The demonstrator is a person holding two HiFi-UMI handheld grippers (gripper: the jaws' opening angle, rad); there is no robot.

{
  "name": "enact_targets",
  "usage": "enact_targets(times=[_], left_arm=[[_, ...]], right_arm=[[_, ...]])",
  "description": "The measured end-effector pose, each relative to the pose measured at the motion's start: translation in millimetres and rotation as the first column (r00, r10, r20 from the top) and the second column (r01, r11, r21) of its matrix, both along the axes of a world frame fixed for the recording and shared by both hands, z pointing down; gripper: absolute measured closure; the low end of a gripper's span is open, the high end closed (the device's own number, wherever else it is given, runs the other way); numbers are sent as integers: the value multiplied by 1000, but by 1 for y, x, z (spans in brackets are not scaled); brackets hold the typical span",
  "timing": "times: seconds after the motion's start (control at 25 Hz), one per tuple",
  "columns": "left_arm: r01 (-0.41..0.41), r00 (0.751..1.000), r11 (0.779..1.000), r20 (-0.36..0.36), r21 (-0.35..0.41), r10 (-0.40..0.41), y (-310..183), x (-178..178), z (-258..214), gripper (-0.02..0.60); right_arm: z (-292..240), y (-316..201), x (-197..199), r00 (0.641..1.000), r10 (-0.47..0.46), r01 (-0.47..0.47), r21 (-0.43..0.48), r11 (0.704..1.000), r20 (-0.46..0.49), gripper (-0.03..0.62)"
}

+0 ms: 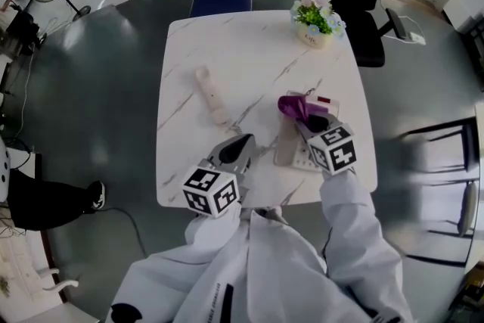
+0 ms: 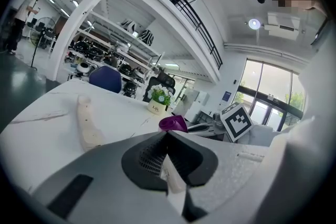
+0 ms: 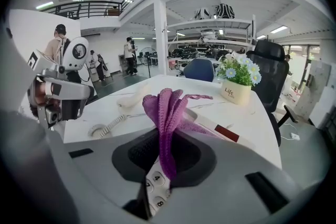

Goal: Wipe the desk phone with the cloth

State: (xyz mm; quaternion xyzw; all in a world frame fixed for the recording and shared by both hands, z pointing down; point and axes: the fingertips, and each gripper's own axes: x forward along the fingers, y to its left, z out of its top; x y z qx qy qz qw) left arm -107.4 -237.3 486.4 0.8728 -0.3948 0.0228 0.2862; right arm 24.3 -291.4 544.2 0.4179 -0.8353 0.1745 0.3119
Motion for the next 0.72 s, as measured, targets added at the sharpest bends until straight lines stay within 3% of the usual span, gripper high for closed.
enact_targets(times=[0.72], left_arm=[[49,999,999,-2,2,-49,33,1,-6,584]], right_arm=[[10,33,-3,999,-50,50,-32,998,-2,554]])
